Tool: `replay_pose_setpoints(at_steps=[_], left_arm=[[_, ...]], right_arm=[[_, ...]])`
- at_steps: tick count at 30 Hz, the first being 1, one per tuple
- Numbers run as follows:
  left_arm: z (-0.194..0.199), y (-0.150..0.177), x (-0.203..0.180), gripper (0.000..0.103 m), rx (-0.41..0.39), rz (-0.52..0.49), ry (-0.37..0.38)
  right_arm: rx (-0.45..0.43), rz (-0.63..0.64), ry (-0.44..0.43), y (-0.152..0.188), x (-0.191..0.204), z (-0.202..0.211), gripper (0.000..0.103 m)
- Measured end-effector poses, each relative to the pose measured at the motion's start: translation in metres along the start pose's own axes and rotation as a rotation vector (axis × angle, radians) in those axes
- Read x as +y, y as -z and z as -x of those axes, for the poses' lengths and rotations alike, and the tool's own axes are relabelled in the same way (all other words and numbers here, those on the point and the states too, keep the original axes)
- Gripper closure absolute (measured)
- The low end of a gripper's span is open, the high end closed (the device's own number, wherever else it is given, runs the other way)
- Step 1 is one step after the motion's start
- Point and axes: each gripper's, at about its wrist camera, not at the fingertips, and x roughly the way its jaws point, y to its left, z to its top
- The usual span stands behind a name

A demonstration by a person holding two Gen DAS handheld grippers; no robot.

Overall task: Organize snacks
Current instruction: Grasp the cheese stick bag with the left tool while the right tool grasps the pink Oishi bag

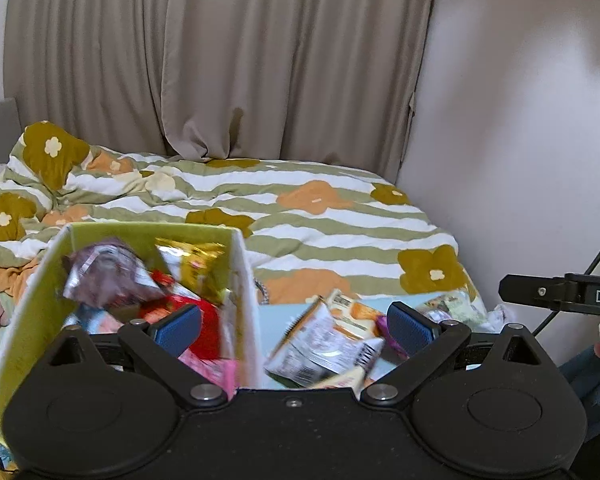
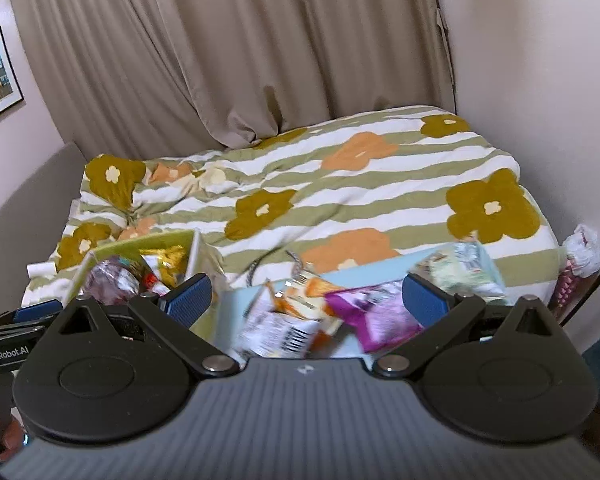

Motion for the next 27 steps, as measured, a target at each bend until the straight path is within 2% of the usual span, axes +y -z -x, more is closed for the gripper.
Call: replay_pose_setpoints(at_steps=[5, 12, 19, 27], left_arm=[[-0.01, 0.025, -0.038, 0.002, 0.033, 0.002, -0.041], [-0.041, 0.061, -0.079, 0.002, 0.09, -0.006, -0.151], [-0.082, 0.092, -0.1, 0.003, 0.129, -0.038, -0.267], [-0.124, 0.117, -0.105, 0.004, 0.184, -0.072, -0.375]], right_arm=[[0.05, 0.066, -0.029, 0.013, -0.031, -0.007, 0.0], [0.167, 0.079, -0.104, 0.034, -0.073, -0.035, 0.0], [0.224, 0.107, -0.128, 0.059, -0.106, -0.066, 0.0], [0.269, 0.128, -0.132, 0.08, -0.12, -0.092, 0.0]])
